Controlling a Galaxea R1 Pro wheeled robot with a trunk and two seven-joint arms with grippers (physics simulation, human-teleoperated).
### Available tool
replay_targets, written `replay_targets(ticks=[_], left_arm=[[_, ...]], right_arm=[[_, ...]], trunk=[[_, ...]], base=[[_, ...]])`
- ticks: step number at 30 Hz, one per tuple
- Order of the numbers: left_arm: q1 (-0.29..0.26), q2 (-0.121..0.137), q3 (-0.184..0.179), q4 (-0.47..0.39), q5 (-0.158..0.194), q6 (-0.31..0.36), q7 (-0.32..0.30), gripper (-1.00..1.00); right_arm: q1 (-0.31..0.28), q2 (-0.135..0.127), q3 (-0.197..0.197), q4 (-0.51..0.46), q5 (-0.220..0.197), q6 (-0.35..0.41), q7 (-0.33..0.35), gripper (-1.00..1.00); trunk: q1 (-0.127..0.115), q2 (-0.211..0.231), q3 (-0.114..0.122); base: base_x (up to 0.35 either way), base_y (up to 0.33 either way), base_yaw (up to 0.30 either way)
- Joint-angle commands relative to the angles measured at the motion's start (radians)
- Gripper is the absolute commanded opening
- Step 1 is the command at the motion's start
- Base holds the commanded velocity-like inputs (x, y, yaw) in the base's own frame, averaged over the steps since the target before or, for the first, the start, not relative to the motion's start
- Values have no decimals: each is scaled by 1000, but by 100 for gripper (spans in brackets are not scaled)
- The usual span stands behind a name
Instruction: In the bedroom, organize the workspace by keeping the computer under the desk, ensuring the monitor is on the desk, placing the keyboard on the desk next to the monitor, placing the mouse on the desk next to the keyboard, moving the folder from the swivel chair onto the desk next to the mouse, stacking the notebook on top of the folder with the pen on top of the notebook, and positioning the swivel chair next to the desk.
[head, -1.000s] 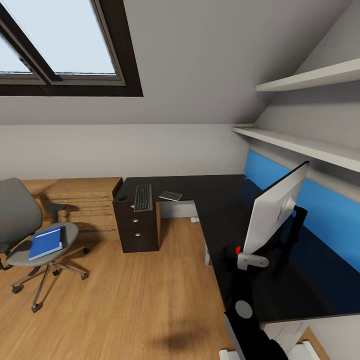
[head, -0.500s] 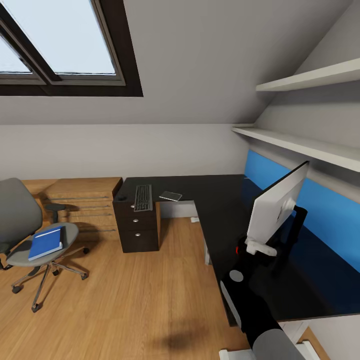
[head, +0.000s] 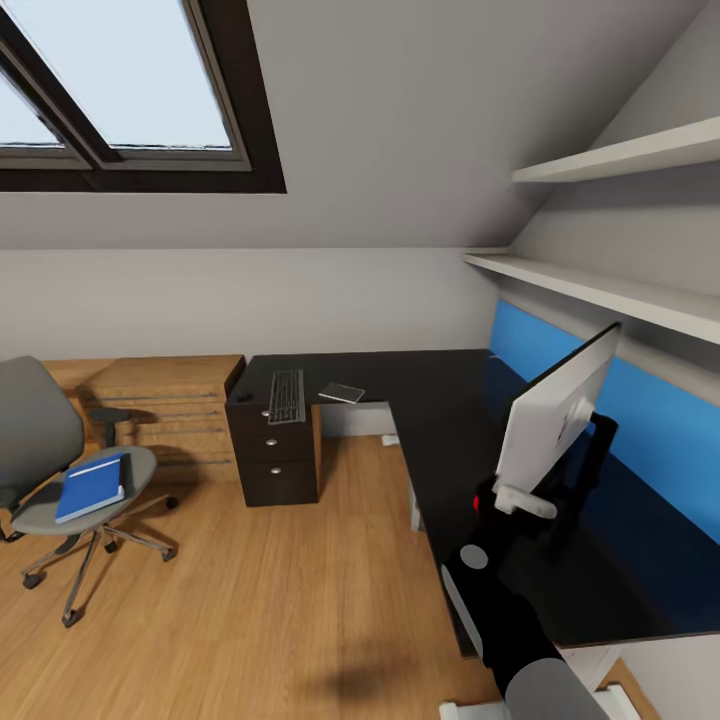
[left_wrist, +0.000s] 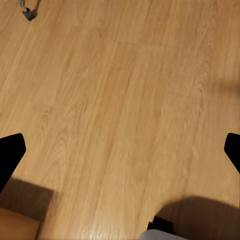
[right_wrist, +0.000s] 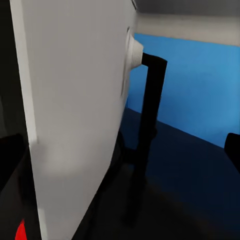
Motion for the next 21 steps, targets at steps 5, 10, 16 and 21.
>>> replay_targets(ticks=[5,10,16,21], left_arm=[[0,1,-7,0,8,-3,5,100],[0,1,-7,0,9,-4,4,100],[0,1,-7,0,9,-4,4,100],[0,1,-7,0,10,-3,4,100]], right_arm=[[-1,0,1,1,0,-4,-4,100],[-1,0,0,1,0,-4,-4,100],[-1,0,0,1,1,-5,-4,100],[-1,0,0,1,1,-4,-3,100]], trunk=[[0,-1,-2],[0,-1,-2],[0,-1,-2],[0,-1,-2]], base=[[145,106,0],[24,21,0],[4,4,0],[97,0,0]])
